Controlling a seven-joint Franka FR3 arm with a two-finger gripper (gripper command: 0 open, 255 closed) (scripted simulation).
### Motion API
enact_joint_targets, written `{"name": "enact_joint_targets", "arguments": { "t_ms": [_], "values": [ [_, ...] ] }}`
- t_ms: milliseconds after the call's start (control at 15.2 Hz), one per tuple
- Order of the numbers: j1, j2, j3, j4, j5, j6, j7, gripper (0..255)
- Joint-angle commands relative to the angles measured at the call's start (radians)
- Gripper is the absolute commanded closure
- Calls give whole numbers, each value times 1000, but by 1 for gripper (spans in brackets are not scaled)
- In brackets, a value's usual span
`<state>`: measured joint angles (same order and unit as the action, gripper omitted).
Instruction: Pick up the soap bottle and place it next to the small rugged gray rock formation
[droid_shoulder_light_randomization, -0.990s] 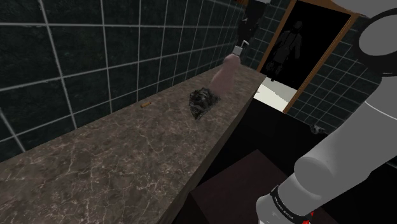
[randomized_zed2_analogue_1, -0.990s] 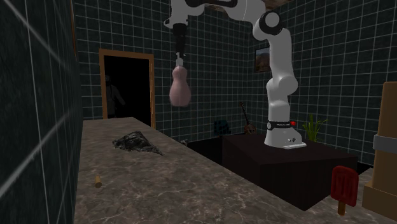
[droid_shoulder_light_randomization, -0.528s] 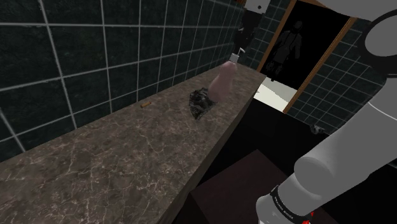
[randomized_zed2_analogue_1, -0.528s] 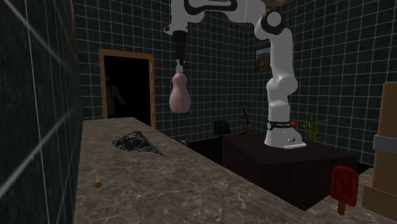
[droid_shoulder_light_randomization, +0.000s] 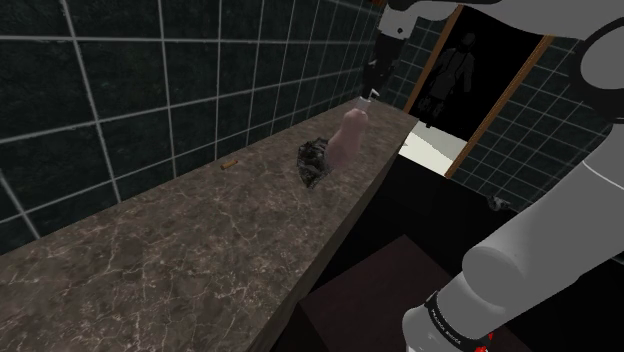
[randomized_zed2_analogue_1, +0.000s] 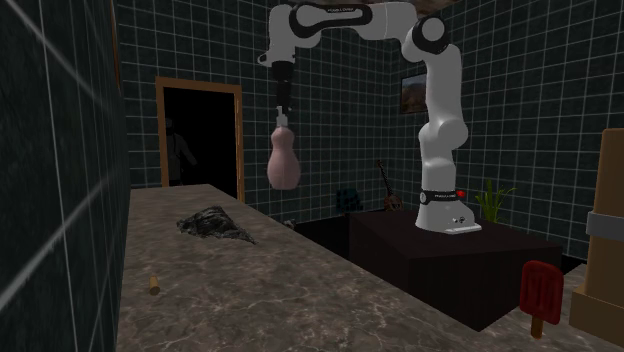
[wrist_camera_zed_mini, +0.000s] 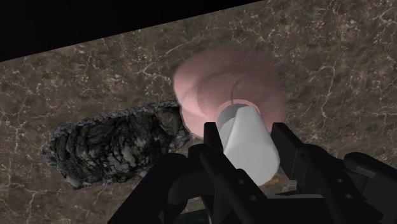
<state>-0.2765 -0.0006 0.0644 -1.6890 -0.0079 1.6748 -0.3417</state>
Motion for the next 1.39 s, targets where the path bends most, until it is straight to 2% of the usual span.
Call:
{"name": "enact_joint_targets", "arguments": {
  "t_ms": [0, 1320],
  "values": [
    [0, -5, 0, -34, 0, 31, 1, 255],
    [0, 18, 0, -277, -2, 297, 4, 255]
  ]
}}
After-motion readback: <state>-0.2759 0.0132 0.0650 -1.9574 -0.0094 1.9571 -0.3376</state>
